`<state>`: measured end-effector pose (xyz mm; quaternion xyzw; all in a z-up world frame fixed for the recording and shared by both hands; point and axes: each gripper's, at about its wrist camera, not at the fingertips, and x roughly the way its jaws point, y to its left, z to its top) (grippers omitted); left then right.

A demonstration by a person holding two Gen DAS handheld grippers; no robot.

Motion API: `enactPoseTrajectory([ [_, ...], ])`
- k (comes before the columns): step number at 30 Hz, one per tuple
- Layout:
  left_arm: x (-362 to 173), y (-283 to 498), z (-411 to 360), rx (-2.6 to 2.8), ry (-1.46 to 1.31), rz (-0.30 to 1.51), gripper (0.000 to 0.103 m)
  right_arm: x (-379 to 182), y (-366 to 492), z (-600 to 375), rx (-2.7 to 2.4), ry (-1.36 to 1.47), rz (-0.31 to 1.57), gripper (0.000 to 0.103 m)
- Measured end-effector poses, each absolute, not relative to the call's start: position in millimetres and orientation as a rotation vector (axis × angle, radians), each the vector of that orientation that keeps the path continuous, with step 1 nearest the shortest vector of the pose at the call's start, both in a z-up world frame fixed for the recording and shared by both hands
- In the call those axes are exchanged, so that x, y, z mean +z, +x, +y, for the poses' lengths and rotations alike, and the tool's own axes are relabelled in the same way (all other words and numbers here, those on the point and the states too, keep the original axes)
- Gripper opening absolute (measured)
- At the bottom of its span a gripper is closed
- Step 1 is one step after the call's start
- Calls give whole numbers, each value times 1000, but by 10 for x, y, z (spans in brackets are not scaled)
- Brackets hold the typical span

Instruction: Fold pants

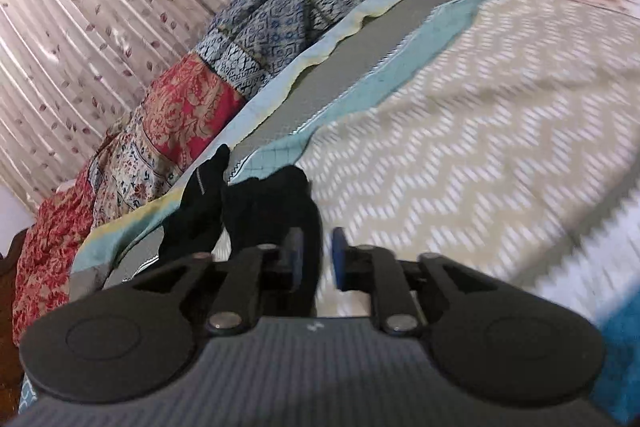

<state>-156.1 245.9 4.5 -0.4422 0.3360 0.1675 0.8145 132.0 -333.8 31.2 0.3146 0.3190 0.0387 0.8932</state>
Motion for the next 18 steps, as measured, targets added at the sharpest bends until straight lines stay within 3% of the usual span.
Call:
enactPoseTrajectory([
  [5, -77, -1431, 2573, 348, -1040, 724, 98, 100, 2081, -3141, 140, 625, 735, 49],
  [7, -113, -1358, 2610, 361, -1058, 731, 95, -4, 2266, -3080, 151, 649, 774, 50],
  [8, -116, -1334, 2593, 369, -1054, 729, 86, -47, 2327, -3055, 160, 678, 792, 47],
  [9, -130, -1297, 2599, 371, -1043, 725, 73, -60, 2367, -3023, 184, 698, 813, 16],
  [10, -142, -1254, 2594, 352, -1034, 736, 35, -64, 2371, -2959, 206, 691, 829, 4],
  [11, -154, -1215, 2584, 323, -1043, 755, 14, 15, 2348, -2910, 205, 666, 826, 4],
  [15, 20, -1293, 2488, 300, -974, 741, 12, 551, 1822, -3245, 193, 730, 575, 4],
  [18, 148, -1414, 2446, 230, -970, 739, 11, 861, 1283, -4024, 127, 813, 438, 4],
])
